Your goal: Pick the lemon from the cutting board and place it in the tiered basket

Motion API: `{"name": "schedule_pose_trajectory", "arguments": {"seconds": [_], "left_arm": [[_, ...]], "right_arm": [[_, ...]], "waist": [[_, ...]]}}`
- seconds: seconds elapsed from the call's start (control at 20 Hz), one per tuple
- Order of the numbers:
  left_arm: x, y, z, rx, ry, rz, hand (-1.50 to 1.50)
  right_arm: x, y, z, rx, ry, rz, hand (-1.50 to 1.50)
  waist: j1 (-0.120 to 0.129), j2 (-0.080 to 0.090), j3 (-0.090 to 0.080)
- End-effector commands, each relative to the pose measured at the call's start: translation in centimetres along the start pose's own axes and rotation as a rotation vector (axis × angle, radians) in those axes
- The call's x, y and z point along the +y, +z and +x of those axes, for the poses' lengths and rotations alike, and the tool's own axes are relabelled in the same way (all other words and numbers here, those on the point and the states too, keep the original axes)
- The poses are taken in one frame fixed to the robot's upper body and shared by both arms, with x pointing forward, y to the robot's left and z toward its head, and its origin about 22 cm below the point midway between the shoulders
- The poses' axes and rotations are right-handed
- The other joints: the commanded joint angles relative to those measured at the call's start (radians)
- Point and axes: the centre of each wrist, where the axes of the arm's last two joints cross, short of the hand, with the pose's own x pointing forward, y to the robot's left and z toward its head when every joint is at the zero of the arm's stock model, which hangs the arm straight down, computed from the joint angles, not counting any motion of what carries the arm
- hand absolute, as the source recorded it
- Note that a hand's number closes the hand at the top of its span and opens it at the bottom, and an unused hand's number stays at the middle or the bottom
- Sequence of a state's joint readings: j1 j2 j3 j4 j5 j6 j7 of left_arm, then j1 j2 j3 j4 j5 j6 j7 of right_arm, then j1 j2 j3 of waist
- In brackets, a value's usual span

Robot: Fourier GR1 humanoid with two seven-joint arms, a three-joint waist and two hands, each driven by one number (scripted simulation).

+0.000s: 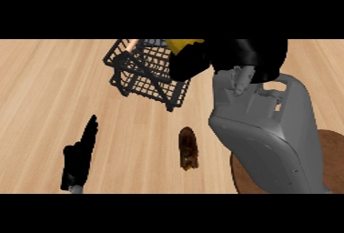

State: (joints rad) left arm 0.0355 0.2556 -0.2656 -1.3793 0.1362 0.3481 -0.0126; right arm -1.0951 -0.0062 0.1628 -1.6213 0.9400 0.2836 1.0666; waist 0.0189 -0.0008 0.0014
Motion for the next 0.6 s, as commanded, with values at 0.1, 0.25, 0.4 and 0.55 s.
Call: {"name": "schedule_pose_trajectory", "arguments": {"seconds": [0.1,0.25,0.4,0.55], "left_arm": [[1.0,1.2,0.3,0.016,-0.007,-0.01,0.0],[1.0,0.0,-1.2,0.032,0.007,-0.013,0.0],[-1.2,-0.8,-1.2,0.014,-0.015,0.005,0.0],[0.4,0.2,-0.8,0.026,0.021,-0.003,0.0]], "right_arm": [[3.1,-3.5,0.8,0.082,0.002,0.063,1.5],[4.0,-5.0,0.6,0.061,0.031,0.087,1.5],[6.7,-5.6,1.7,0.06,0.031,0.105,1.5],[8.5,-6.8,0.9,0.095,0.079,0.114,1.5]], "waist": [[0.006,0.002,-0.002],[-0.004,0.003,-0.002],[0.005,0.007,-0.003],[0.009,0.006,-0.003]]}}
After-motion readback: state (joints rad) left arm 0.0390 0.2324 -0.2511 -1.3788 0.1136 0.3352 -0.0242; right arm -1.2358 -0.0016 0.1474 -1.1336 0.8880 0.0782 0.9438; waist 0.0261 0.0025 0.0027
